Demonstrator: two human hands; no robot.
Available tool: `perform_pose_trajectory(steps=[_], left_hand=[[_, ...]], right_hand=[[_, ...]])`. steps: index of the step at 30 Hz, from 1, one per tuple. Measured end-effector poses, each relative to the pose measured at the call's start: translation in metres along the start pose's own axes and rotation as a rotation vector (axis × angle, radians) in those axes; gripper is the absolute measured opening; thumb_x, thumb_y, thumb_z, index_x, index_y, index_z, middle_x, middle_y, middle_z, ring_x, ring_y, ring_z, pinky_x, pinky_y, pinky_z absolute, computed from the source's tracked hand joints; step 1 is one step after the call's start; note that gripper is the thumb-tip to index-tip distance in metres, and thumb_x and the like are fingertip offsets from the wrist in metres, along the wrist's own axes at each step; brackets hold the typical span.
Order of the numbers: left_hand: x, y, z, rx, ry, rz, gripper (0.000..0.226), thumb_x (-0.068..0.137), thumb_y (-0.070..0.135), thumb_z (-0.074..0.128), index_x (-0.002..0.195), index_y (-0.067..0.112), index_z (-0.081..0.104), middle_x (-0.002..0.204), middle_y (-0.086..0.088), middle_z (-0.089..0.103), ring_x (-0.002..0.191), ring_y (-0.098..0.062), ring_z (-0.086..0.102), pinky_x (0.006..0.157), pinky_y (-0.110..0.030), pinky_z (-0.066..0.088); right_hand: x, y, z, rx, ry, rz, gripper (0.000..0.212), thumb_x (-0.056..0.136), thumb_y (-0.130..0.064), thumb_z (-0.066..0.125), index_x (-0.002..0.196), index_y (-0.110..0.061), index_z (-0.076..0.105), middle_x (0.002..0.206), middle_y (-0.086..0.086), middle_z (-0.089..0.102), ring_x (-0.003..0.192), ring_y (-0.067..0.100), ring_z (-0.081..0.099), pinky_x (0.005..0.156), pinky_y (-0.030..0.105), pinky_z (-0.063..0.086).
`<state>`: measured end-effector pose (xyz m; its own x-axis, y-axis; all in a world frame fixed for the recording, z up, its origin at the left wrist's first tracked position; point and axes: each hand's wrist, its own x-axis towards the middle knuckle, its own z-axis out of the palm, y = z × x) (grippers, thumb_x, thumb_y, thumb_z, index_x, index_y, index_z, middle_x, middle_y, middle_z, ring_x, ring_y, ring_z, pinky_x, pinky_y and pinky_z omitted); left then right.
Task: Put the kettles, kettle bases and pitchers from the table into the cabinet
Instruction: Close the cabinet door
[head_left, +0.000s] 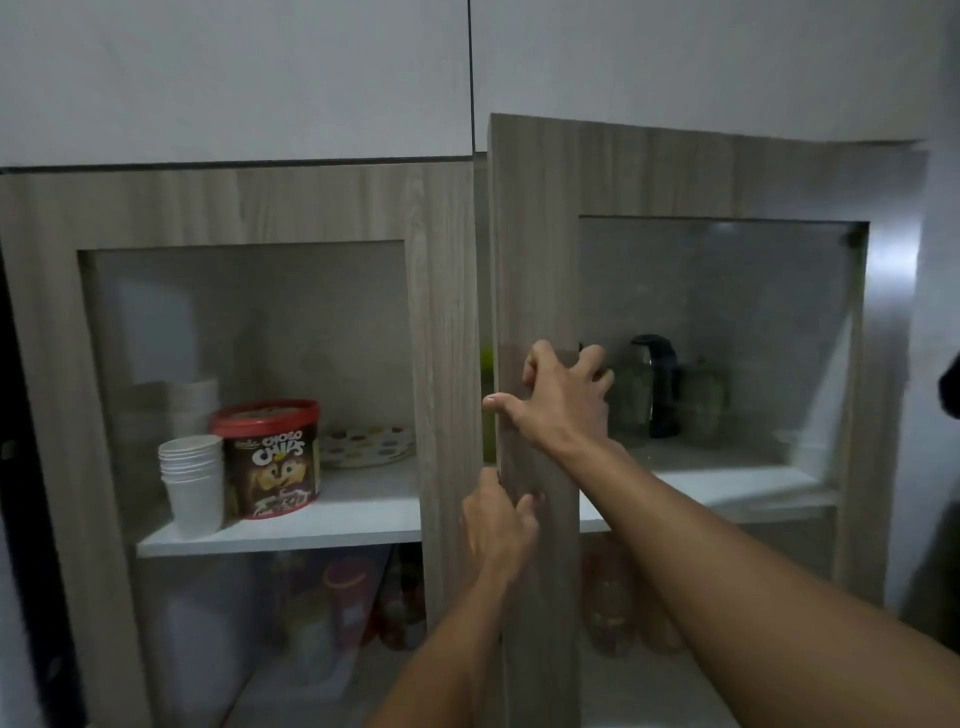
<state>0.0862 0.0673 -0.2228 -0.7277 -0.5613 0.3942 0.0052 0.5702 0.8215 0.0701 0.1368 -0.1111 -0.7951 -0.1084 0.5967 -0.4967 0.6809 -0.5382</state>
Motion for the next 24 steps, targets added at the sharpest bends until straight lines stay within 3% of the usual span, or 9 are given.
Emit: perform_pose_trajectory(steps=[3, 6, 9, 11, 15, 17, 20, 24], left_hand=[[0.005, -0.009, 0.005, -0.016, 0.148, 0.124, 0.073, 0.079, 0.028, 0.079, 0.138, 0.010, 0.039, 0.135, -0.009, 0.047, 0.121, -0.022, 0.052, 0.093, -0.024, 0.044], [0.025, -0.016, 0.007, 0.146, 0.234, 0.221, 0.117, 0.067, 0.045, 0.084, 0.153, 0.003, 0.015, 0.158, -0.018, 0.019, 0.146, -0.031, 0.025, 0.118, -0.040, 0.030], [0.051, -0.014, 0.011, 0.331, 0.221, 0.272, 0.143, 0.061, 0.058, 0.082, 0.150, 0.005, -0.017, 0.163, -0.020, -0.006, 0.151, -0.031, -0.011, 0.122, -0.049, 0.001], [0.066, -0.012, 0.015, 0.402, 0.206, 0.303, 0.146, 0.062, 0.061, 0.079, 0.144, 0.012, -0.031, 0.162, -0.019, -0.019, 0.149, -0.033, -0.020, 0.119, -0.049, -0.006], [0.094, -0.008, 0.026, 0.496, 0.106, 0.260, 0.149, 0.069, 0.065, 0.072, 0.136, 0.005, -0.046, 0.148, -0.016, -0.045, 0.146, -0.036, -0.029, 0.122, -0.052, -0.005], [0.103, -0.012, 0.033, 0.495, 0.118, 0.251, 0.150, 0.067, 0.067, 0.072, 0.137, 0.003, -0.044, 0.147, -0.017, -0.047, 0.145, -0.036, -0.031, 0.122, -0.052, -0.006], [0.106, -0.017, 0.043, 0.444, 0.165, 0.264, 0.149, 0.066, 0.065, 0.074, 0.142, 0.004, -0.037, 0.152, -0.018, -0.042, 0.144, -0.036, -0.034, 0.116, -0.048, -0.018], [0.104, -0.016, 0.041, 0.463, 0.118, 0.265, 0.143, 0.072, 0.062, 0.071, 0.141, 0.003, -0.039, 0.147, -0.017, -0.048, 0.141, -0.037, -0.039, 0.117, -0.050, -0.018]], right_hand=[[0.008, 0.006, 0.006, 0.030, 0.029, -0.005, 0.049, 0.080, -0.060, 0.068, 0.100, -0.023, 0.042, 0.126, 0.009, 0.033, 0.111, 0.031, 0.042, 0.089, 0.048, 0.051], [0.020, 0.009, 0.014, 0.105, 0.095, 0.014, 0.042, 0.087, -0.046, 0.067, 0.109, -0.022, 0.040, 0.126, 0.008, 0.037, 0.113, 0.033, 0.047, 0.087, 0.047, 0.053], [0.036, 0.010, 0.023, 0.099, 0.085, 0.036, 0.047, 0.087, -0.033, 0.071, 0.115, -0.021, 0.035, 0.129, 0.011, 0.040, 0.114, 0.036, 0.051, 0.086, 0.047, 0.053], [0.045, 0.015, 0.031, 0.065, 0.051, 0.065, 0.052, 0.085, -0.030, 0.073, 0.116, -0.020, 0.032, 0.131, 0.012, 0.042, 0.115, 0.039, 0.053, 0.090, 0.050, 0.052], [0.063, 0.024, 0.049, 0.010, 0.018, 0.094, 0.064, 0.084, -0.032, 0.075, 0.126, -0.020, 0.029, 0.131, 0.015, 0.047, 0.113, 0.039, 0.058, 0.091, 0.053, 0.053], [0.071, 0.029, 0.058, -0.011, 0.010, 0.094, 0.061, 0.084, -0.031, 0.074, 0.125, -0.019, 0.030, 0.126, 0.012, 0.049, 0.109, 0.035, 0.059, 0.088, 0.051, 0.054], [0.078, 0.039, 0.069, -0.020, 0.014, 0.056, 0.059, 0.085, -0.031, 0.074, 0.125, -0.019, 0.032, 0.122, 0.009, 0.050, 0.103, 0.029, 0.060, 0.083, 0.047, 0.056], [0.087, 0.047, 0.067, -0.020, 0.018, 0.020, 0.060, 0.082, -0.033, 0.077, 0.121, -0.019, 0.034, 0.116, 0.008, 0.053, 0.095, 0.027, 0.062, 0.076, 0.043, 0.057]])
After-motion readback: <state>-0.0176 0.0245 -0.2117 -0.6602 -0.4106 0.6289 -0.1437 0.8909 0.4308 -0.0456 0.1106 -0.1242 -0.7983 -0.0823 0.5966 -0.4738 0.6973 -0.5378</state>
